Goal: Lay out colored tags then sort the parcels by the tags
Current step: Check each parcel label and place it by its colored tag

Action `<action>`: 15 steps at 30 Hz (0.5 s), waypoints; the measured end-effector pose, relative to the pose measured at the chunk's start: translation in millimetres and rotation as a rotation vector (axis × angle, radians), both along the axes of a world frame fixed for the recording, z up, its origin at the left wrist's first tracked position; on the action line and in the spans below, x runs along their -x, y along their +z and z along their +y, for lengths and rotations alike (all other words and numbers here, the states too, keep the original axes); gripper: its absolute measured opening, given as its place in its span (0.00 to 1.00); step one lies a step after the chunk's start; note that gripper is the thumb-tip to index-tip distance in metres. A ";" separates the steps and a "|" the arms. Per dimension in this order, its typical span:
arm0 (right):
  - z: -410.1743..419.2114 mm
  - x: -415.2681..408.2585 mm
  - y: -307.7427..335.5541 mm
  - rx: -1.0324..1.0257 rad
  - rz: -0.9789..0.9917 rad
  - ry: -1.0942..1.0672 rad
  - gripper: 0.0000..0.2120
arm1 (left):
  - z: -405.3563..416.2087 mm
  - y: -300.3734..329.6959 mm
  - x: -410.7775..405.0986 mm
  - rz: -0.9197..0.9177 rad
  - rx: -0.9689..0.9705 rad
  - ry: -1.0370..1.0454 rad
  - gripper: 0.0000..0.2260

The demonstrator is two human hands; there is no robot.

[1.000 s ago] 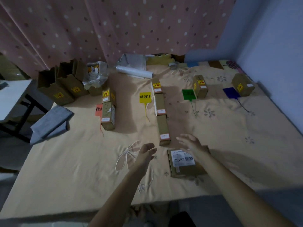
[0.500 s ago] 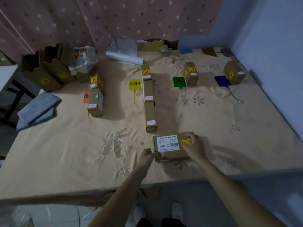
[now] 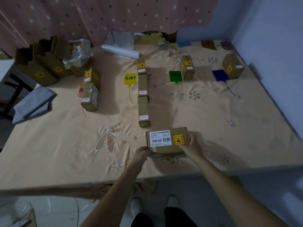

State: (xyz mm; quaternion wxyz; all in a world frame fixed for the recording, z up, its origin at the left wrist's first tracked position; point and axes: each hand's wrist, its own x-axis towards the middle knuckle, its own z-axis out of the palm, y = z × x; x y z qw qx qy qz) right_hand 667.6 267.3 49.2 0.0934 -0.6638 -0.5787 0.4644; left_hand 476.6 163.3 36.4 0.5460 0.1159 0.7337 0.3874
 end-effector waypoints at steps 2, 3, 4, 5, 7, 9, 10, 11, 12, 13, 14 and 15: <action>0.7 -3.0 1.0 0.018 -0.005 -0.005 0.26 | 0.2 1.1 0.1 -0.013 -0.005 0.037 0.04; 1.2 -5.1 2.2 0.018 -0.010 -0.003 0.24 | 0.4 1.9 0.9 -0.020 -0.013 0.058 0.05; 2.1 -7.5 4.1 0.019 -0.012 -0.007 0.21 | 0.0 3.3 2.4 -0.034 -0.014 0.077 0.07; 3.0 -10.3 5.3 0.014 -0.010 -0.008 0.20 | -0.7 5.1 3.9 -0.052 -0.012 0.097 0.09; 5.3 -15.2 10.9 0.005 -0.011 -0.017 0.20 | -1.8 11.9 7.3 -0.120 -0.016 0.120 0.08; 7.8 -19.3 17.2 0.006 -0.020 -0.063 0.23 | -2.1 18.7 11.1 -0.197 -0.027 0.143 0.09; 8.4 -20.9 20.4 0.022 -0.012 -0.099 0.23 | -1.6 21.2 12.9 -0.220 -0.045 0.153 0.11; 8.4 -21.5 22.4 0.038 0.004 -0.133 0.23 | -1.4 25.2 13.8 -0.231 -0.061 0.155 0.12; 8.0 -21.5 23.3 0.059 0.026 -0.163 0.22 | -2.0 29.7 14.5 -0.230 -0.075 0.150 0.12; 7.3 -20.7 24.3 0.079 0.058 -0.194 0.20 | -3.3 33.4 15.6 -0.222 -0.079 0.134 0.12; 5.9 -18.5 26.0 0.110 0.102 -0.232 0.17 | -5.1 37.4 17.1 -0.216 -0.083 0.113 0.12; 4.1 -15.3 27.8 0.144 0.162 -0.266 0.15 | -7.4 41.2 20.0 -0.220 -0.083 0.091 0.11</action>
